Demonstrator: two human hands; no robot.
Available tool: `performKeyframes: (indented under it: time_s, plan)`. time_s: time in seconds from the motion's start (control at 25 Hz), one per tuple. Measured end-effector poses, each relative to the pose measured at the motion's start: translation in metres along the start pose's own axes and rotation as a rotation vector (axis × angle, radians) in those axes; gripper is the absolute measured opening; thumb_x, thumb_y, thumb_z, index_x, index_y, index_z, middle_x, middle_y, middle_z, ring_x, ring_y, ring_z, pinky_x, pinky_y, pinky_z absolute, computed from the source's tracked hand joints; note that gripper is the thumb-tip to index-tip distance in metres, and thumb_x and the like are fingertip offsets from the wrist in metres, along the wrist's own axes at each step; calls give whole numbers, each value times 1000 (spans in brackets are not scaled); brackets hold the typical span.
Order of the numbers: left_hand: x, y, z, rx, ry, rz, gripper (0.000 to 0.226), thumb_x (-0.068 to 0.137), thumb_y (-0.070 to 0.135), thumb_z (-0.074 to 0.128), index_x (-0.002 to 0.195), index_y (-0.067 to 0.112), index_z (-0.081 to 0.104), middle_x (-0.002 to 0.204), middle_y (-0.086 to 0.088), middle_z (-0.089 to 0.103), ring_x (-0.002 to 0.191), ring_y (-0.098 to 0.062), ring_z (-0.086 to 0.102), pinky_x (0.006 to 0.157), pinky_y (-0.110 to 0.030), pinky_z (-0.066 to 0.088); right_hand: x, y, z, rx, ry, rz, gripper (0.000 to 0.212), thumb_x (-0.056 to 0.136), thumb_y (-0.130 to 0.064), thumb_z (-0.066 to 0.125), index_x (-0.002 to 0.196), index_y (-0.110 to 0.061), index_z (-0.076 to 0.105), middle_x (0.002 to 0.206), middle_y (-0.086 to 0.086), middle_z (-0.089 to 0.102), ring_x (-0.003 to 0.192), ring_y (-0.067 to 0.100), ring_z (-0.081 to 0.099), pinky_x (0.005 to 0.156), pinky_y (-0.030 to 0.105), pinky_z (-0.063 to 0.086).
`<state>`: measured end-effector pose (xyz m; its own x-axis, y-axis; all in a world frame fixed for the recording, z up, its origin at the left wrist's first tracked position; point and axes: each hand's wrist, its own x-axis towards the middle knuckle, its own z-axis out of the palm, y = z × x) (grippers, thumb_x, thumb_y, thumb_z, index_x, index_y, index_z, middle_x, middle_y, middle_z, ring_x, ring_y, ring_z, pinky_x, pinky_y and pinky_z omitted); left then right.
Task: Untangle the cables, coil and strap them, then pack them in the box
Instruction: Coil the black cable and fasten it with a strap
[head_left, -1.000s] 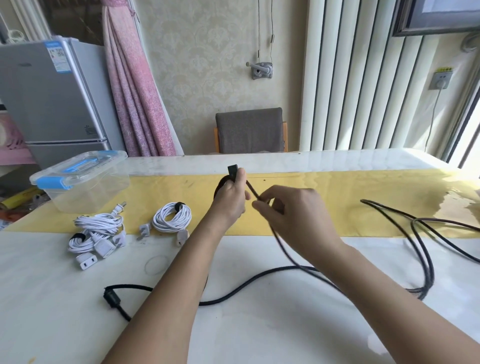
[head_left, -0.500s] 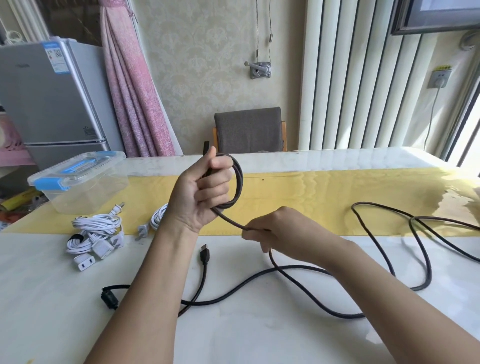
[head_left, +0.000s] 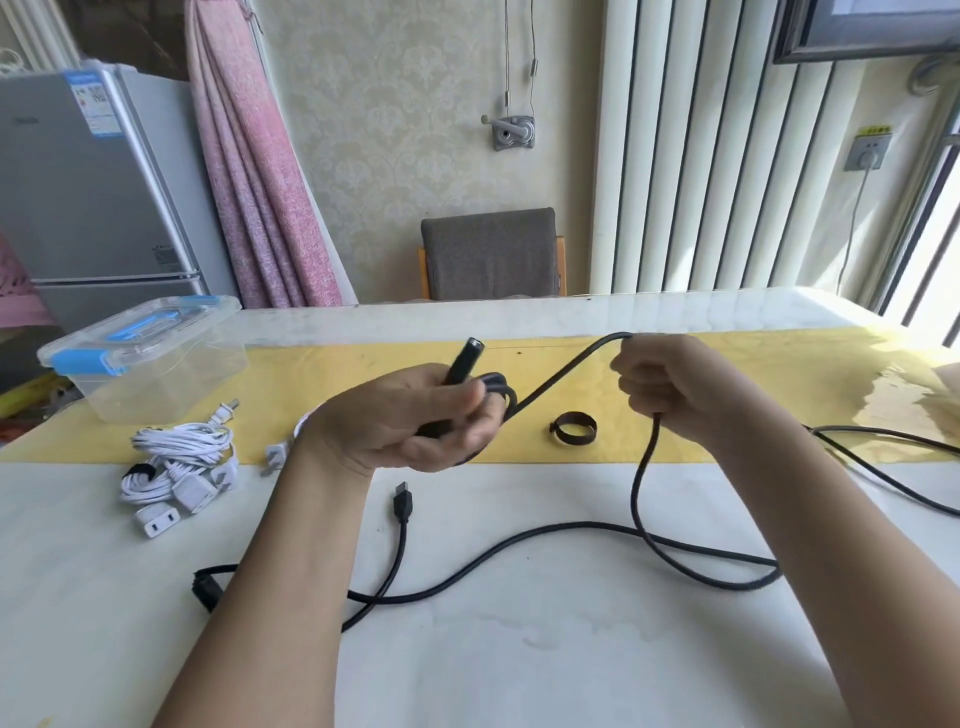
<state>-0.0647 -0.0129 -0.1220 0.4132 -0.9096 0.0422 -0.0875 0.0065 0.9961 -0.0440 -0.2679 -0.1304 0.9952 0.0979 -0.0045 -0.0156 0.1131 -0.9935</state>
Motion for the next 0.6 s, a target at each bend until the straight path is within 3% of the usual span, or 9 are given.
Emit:
performKeyframes:
  time_s: [0.08, 0.2, 0.36, 0.48, 0.6]
  plan:
    - [7, -1, 3, 145, 104, -109, 37, 85, 57, 56, 83, 22, 70, 48, 15, 35, 41, 2, 27, 40, -11, 21, -1, -1, -1, 177, -80, 40, 36, 80, -6, 50, 56, -20, 28, 50, -6, 18, 42, 7, 14, 34, 16, 13]
    - [24, -8, 2, 198, 371, -259, 50, 88, 53, 48, 107, 12, 70, 61, 6, 25, 47, -6, 18, 44, -18, 12, -5, -4, 6, 337, -185, -7, 28, 86, -36, 49, 68, -14, 52, 50, -8, 22, 40, 4, 14, 35, 17, 9]
    - [36, -18, 0, 163, 587, -325, 63, 81, 56, 48, 119, 8, 61, 63, 7, 36, 45, -6, 21, 41, -16, 14, -6, -5, 14, 349, -199, -107, 39, 101, -30, 33, 93, -8, 64, 50, -8, 26, 41, 4, 16, 37, 17, 11]
    - [43, -25, 2, 193, 711, -348, 74, 79, 64, 41, 129, 11, 52, 79, 2, 52, 45, -5, 27, 42, -15, 22, -10, -2, 23, 303, -247, -143, 40, 102, -29, 32, 100, -7, 65, 51, -6, 28, 43, 6, 15, 38, 16, 14]
    - [53, -26, 2, -14, 932, -240, 85, 80, 74, 29, 128, 7, 49, 82, 0, 59, 43, -4, 28, 40, -16, 20, -16, 2, 33, 221, -362, -181, 40, 100, -30, 34, 106, -8, 66, 53, -4, 29, 46, 8, 15, 42, 20, 13]
